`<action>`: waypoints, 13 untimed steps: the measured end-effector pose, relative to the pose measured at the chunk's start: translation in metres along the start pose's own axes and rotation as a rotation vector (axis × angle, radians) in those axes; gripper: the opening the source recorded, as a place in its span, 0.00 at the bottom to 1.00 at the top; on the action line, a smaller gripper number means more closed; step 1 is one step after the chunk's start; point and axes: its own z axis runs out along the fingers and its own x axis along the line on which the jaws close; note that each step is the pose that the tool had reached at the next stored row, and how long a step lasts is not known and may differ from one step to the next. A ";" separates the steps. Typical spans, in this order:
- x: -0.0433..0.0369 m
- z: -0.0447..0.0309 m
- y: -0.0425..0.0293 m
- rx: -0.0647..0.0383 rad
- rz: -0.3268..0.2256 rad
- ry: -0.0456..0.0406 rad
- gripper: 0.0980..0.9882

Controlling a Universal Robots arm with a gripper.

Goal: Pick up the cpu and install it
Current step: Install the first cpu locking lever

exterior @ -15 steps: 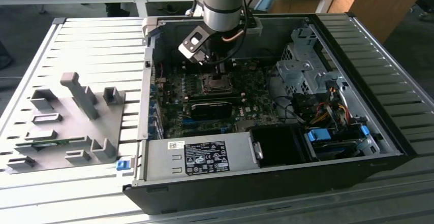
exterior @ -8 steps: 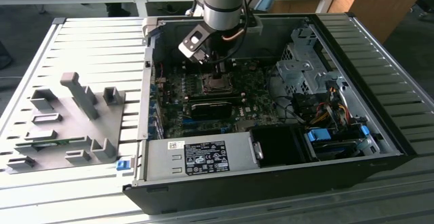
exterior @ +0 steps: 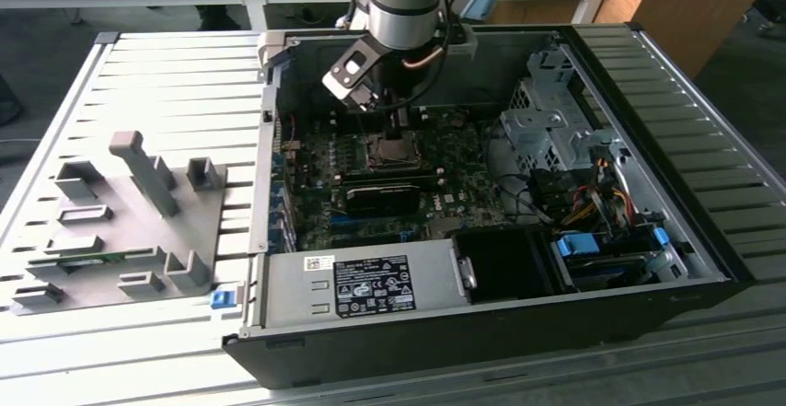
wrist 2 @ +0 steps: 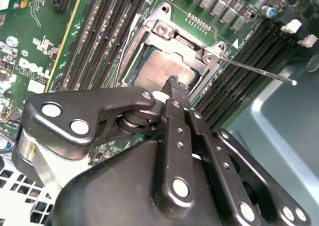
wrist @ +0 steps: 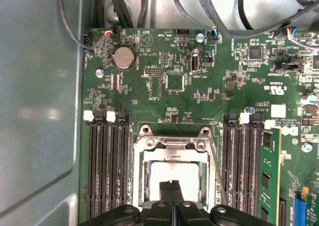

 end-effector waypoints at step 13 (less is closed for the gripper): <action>0.0023 -0.0408 -0.0002 0.001 0.000 -0.0012 0.01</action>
